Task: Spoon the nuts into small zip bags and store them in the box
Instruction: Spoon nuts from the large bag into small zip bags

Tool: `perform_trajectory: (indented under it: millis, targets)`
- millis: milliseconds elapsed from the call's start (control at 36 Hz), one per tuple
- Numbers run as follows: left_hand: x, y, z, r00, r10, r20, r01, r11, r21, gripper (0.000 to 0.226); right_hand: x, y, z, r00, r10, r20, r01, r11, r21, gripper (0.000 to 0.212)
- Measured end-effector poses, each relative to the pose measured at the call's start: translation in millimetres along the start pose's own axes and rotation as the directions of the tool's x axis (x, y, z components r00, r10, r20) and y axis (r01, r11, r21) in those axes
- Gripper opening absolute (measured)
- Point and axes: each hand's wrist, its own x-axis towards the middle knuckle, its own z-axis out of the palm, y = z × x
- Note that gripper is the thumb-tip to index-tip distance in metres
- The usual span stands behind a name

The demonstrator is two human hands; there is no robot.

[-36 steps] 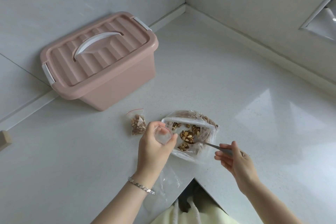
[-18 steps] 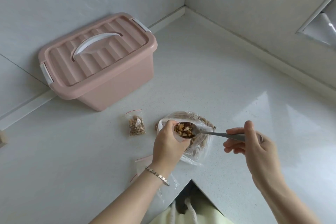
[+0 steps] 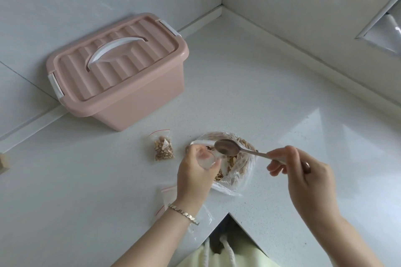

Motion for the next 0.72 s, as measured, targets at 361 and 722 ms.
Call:
perform_trajectory:
  millis: [361,722]
  targets:
    - [-6,-5,-29,0.997,-0.03,-0.077,0.025,0.997,-0.069,0.034,-20,83,23,0.942,0.263,0.207,-0.214,0.949,-0.233,0.016]
    - [-8,-1,-34,0.997,-0.058,-0.042,0.054,0.996,-0.073,0.04,-27,91,44,0.721,0.643,0.257,-0.681,0.726,0.094,0.035]
